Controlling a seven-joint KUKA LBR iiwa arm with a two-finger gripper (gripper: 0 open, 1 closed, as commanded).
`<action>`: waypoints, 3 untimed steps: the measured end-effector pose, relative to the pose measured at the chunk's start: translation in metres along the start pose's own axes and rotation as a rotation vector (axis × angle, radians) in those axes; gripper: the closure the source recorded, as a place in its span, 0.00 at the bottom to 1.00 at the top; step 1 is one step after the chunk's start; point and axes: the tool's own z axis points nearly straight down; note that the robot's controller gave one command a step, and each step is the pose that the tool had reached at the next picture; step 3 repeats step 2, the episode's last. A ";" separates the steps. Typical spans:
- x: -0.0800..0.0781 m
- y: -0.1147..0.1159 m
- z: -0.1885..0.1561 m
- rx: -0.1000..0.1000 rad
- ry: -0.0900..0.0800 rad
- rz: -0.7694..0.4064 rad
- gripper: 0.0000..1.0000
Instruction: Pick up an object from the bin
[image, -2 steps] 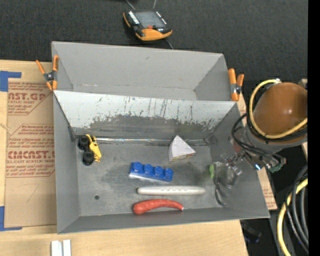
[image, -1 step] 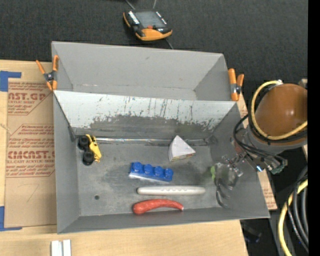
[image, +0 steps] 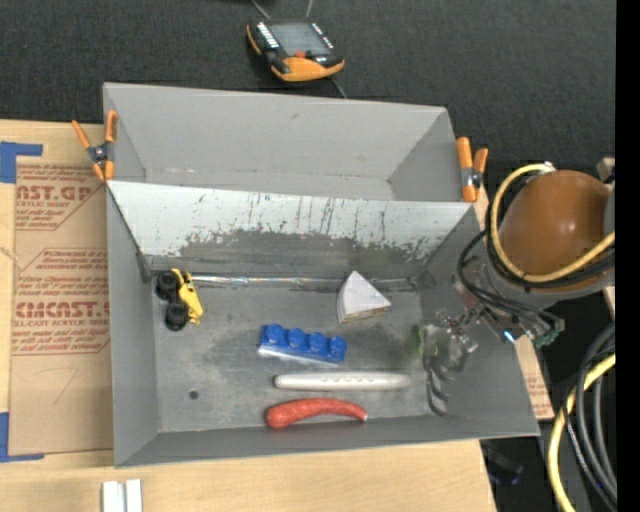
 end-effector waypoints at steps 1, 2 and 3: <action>-0.004 0.013 0.009 -0.015 0.011 -0.033 1.00; -0.009 0.008 -0.025 -0.007 0.003 -0.088 1.00; -0.009 0.008 -0.025 -0.007 0.003 -0.088 1.00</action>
Offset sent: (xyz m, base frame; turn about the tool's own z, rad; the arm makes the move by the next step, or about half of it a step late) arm 0.0189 -0.0128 -0.0370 -0.3293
